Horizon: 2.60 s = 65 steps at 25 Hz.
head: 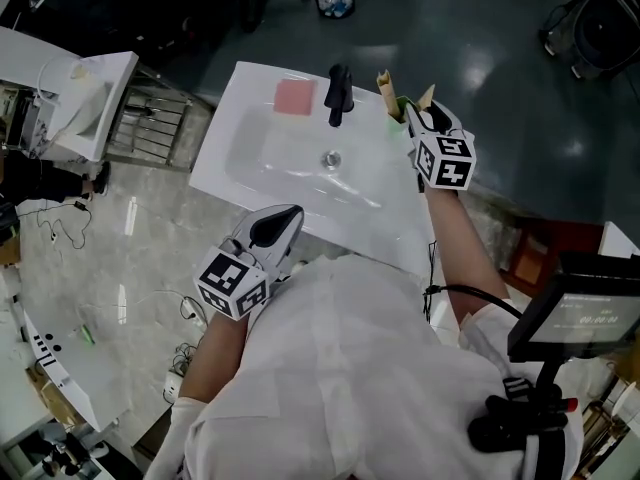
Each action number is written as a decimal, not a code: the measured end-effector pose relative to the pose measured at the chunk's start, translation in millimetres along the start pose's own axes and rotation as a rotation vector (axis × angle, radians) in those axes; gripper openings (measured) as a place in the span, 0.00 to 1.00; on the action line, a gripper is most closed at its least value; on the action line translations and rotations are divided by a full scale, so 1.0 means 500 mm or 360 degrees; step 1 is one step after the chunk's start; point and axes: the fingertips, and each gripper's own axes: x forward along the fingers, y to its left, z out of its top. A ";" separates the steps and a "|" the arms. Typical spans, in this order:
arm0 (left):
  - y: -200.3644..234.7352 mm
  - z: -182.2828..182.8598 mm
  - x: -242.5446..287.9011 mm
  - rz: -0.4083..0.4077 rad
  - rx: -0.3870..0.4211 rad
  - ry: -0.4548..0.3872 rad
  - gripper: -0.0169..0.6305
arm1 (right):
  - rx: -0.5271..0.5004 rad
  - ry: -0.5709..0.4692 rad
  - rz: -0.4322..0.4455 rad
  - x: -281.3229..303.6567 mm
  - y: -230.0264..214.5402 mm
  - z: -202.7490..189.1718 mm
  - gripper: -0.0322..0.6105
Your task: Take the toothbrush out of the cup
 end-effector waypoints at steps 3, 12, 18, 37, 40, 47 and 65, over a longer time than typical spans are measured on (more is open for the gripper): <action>0.004 0.001 -0.004 0.0011 -0.0014 -0.0002 0.04 | -0.0015 0.0003 -0.0014 0.004 0.000 0.003 0.22; 0.010 0.013 -0.010 0.0026 -0.0015 -0.0029 0.04 | -0.0047 -0.0007 -0.0031 0.008 0.002 0.015 0.14; 0.019 0.016 -0.009 0.0021 -0.0022 -0.0025 0.04 | -0.0041 -0.0038 -0.0041 0.005 -0.002 0.034 0.14; 0.024 0.004 -0.030 -0.0068 0.0002 -0.0060 0.04 | -0.0079 -0.0223 -0.0074 -0.061 0.006 0.128 0.13; 0.014 -0.008 -0.053 -0.0088 0.0003 -0.0065 0.04 | -0.0077 -0.0274 -0.0091 -0.093 0.019 0.146 0.13; 0.015 -0.025 -0.084 -0.0126 0.0017 -0.0084 0.04 | -0.0092 -0.0346 -0.0140 -0.145 0.037 0.178 0.13; 0.003 -0.066 -0.159 -0.0311 0.0059 -0.0086 0.04 | -0.0049 -0.0300 -0.0170 -0.305 0.139 0.139 0.13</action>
